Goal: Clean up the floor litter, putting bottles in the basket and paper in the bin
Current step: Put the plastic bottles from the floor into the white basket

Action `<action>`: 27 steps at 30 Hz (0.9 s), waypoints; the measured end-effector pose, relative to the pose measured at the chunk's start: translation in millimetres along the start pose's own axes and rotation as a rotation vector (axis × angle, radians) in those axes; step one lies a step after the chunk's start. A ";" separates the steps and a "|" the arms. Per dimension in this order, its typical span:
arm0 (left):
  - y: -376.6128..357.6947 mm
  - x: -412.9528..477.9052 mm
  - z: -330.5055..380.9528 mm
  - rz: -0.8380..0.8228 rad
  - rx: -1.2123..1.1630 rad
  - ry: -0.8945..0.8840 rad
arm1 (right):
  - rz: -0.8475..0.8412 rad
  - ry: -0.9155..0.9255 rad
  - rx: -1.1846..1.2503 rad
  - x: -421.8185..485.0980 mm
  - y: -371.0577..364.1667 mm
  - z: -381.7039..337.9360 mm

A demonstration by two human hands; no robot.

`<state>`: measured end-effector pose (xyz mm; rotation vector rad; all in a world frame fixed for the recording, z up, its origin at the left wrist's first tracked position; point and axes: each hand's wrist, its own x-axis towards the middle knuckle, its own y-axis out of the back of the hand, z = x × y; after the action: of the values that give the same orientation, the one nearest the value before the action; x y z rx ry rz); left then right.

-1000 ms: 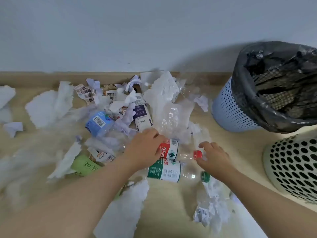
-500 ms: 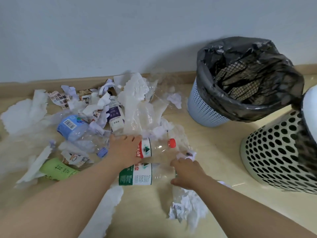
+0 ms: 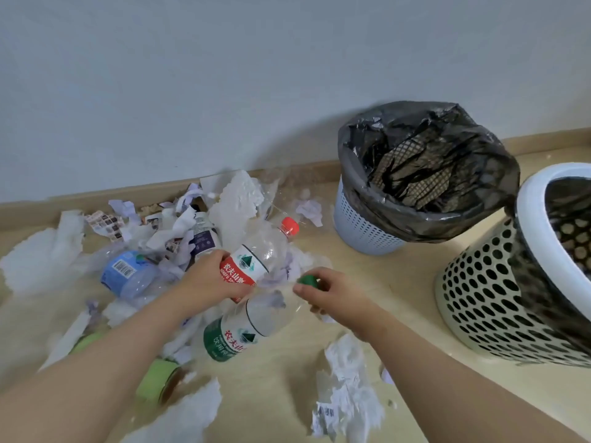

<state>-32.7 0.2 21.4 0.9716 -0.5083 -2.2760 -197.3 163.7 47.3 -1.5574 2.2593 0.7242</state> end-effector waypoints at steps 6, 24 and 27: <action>15.4 -18.5 40.3 0.124 -0.319 -0.115 | 0.334 0.094 0.348 -3.3 10.7 -45.9; -6.4 -78.7 230.9 0.192 -0.579 -0.506 | 1.015 0.490 0.167 -116.2 133.8 -138.8; -32.5 -90.3 279.7 0.135 -0.607 -0.580 | 1.158 0.522 0.161 -154.5 169.7 -140.7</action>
<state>-204.0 114.1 233.7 -0.0235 -0.0793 -2.3472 -293.6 253.2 282.3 -0.2122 3.4531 0.3274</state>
